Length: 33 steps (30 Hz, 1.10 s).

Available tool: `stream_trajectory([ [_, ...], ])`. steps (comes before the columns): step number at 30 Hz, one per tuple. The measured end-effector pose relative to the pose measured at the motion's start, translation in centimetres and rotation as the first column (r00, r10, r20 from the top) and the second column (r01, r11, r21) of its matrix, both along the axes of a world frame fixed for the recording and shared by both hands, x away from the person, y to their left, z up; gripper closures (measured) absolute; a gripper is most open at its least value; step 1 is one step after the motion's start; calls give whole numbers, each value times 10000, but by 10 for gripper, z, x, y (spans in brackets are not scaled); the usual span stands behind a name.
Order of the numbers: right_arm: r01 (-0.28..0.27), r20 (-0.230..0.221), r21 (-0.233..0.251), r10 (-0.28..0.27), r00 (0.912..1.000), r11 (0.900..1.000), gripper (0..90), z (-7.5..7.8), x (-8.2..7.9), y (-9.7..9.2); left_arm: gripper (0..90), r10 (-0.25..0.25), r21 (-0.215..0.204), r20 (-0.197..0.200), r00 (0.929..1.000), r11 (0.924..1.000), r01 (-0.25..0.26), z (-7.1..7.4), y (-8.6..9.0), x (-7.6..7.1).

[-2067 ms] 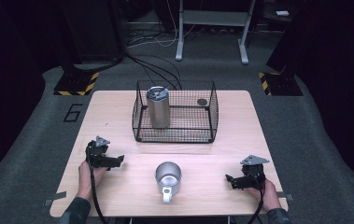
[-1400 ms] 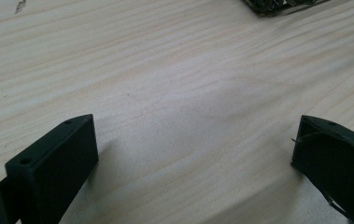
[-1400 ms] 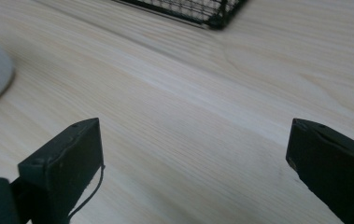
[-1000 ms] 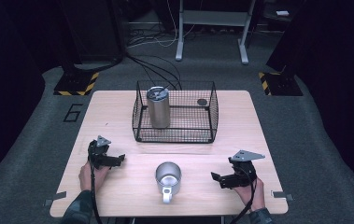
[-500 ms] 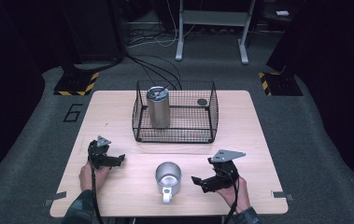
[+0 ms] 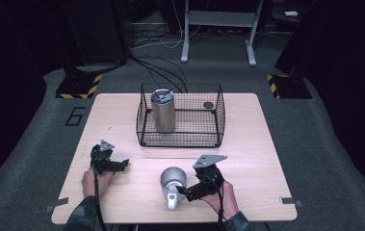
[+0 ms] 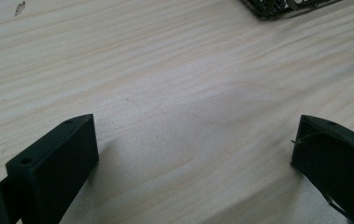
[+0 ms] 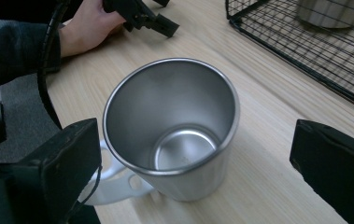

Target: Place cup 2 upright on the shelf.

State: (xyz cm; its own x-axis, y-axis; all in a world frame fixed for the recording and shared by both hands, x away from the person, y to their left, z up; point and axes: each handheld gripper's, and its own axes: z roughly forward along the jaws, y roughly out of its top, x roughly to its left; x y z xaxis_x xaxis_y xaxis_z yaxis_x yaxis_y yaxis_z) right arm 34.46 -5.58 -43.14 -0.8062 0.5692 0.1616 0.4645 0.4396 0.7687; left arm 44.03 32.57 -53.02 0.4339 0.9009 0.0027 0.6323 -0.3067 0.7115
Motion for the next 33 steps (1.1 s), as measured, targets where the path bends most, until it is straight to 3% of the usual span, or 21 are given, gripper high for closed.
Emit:
stream_trajectory([
  [9,-316,70,-320,318,9995,9990,17,-5,1,23,1,51,-108,-2,10000,9999,-51,0,-1,0],
  [16,-492,395,-1031,535,9978,9935,15,-7,2,39,1,144,-156,147,9998,9998,-142,-2,-1,0],
  [26,-401,300,-1148,438,9986,9926,47,-10,5,44,2,123,-121,182,9998,9999,-121,-2,-1,1],
  [30,-508,622,-1401,600,9963,9888,49,-13,4,44,2,134,-152,147,9998,9998,-132,-2,-1,0],
  [33,-506,607,-1438,599,9964,9883,50,-15,4,45,2,125,-153,150,9998,9998,-123,-2,-1,0],
])
